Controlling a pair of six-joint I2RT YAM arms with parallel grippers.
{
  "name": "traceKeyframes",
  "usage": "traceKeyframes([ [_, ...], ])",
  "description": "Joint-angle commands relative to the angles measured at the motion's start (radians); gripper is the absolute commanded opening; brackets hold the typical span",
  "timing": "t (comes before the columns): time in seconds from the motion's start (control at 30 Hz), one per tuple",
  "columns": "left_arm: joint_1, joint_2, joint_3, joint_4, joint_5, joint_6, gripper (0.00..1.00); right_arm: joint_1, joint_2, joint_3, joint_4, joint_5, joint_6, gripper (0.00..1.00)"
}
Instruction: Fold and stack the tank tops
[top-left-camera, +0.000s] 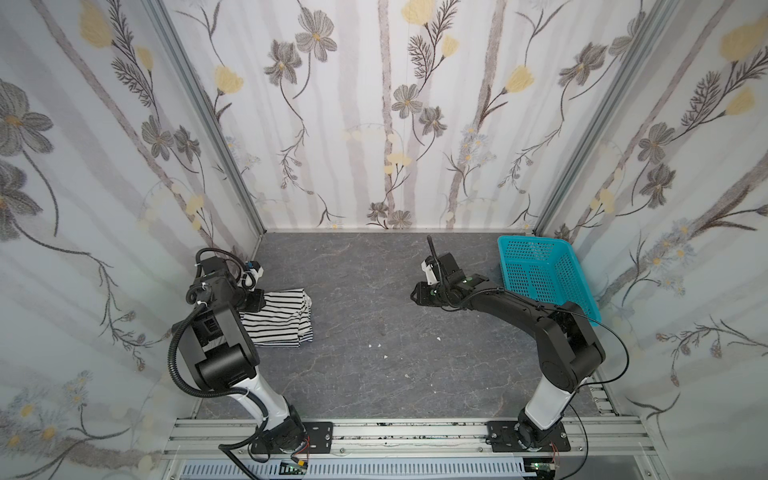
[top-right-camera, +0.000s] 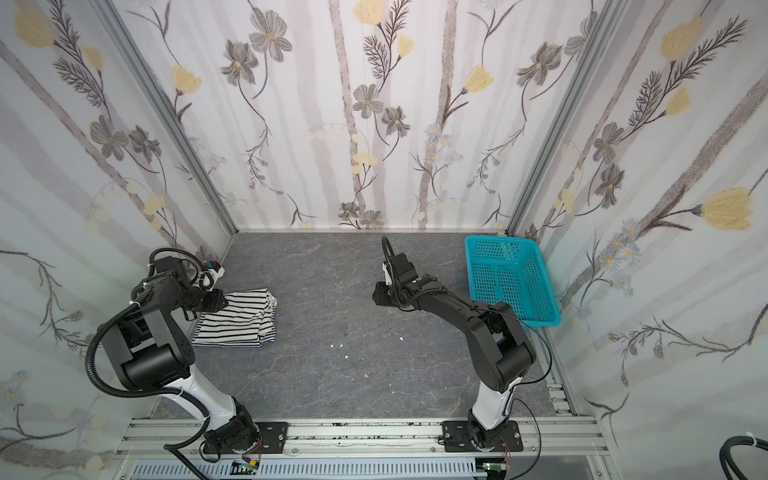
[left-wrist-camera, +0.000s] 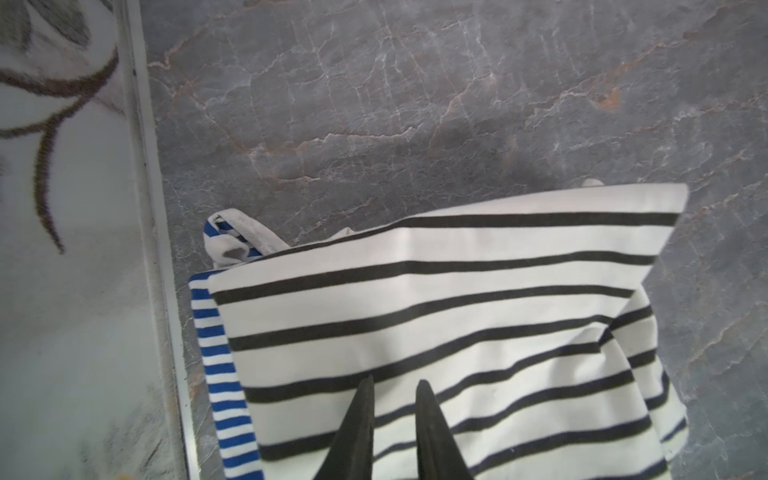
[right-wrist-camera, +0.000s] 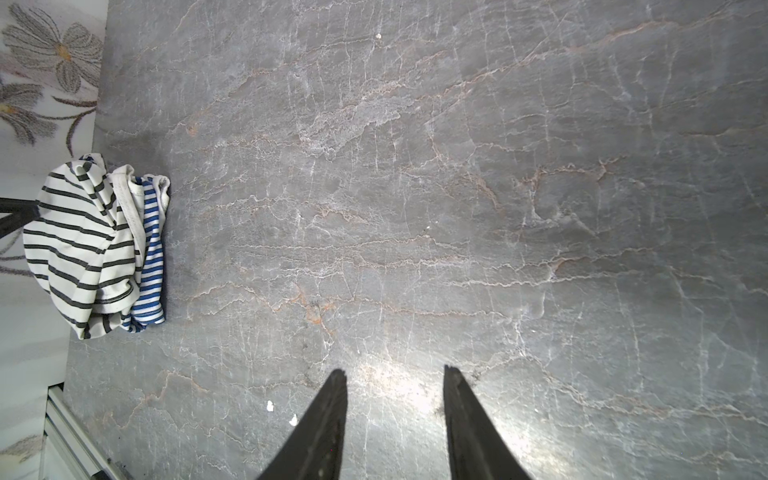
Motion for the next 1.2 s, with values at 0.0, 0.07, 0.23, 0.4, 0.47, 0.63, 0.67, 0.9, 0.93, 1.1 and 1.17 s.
traceKeyframes([
  [0.0, 0.008, 0.024, -0.01, 0.027, -0.045, -0.007, 0.18, 0.0, -0.025, -0.017, 0.01, 0.03, 0.002, 0.41],
  [0.07, 0.023, 0.023, -0.019, 0.035, -0.054, 0.004, 0.18, -0.001, -0.035, -0.029, 0.009, 0.034, 0.002, 0.41],
  [0.23, 0.055, 0.034, -0.026, 0.065, -0.112, 0.015, 0.18, -0.001, -0.045, -0.042, 0.013, 0.037, 0.004, 0.41],
  [0.4, 0.06, 0.028, -0.028, 0.081, -0.114, -0.001, 0.2, -0.006, -0.082, -0.045, -0.005, 0.057, 0.002, 0.41],
  [0.47, 0.052, 0.006, -0.028, 0.079, -0.1, -0.014, 0.2, -0.013, -0.11, -0.046, -0.017, 0.066, -0.002, 0.41],
  [0.63, 0.014, -0.136, -0.052, 0.094, 0.015, -0.072, 0.36, -0.054, -0.229, -0.057, -0.061, 0.102, -0.021, 0.52],
  [0.67, -0.002, -0.163, -0.057, 0.099, 0.034, -0.087, 0.38, -0.066, -0.252, -0.061, -0.069, 0.112, -0.026, 0.55],
  [0.9, -0.215, -0.335, -0.176, 0.259, 0.14, -0.304, 0.68, -0.188, -0.435, -0.116, -0.108, 0.205, -0.046, 0.95],
  [0.93, -0.261, -0.366, -0.217, 0.327, 0.117, -0.346, 0.72, -0.204, -0.457, -0.129, -0.109, 0.226, -0.048, 1.0],
  [1.1, -0.449, -0.456, -0.385, 0.613, 0.005, -0.509, 1.0, -0.27, -0.55, -0.203, -0.082, 0.324, -0.079, 1.0],
  [1.17, -0.483, -0.458, -0.427, 0.689, 0.013, -0.555, 1.0, -0.292, -0.602, -0.259, -0.04, 0.376, -0.079, 1.0],
])
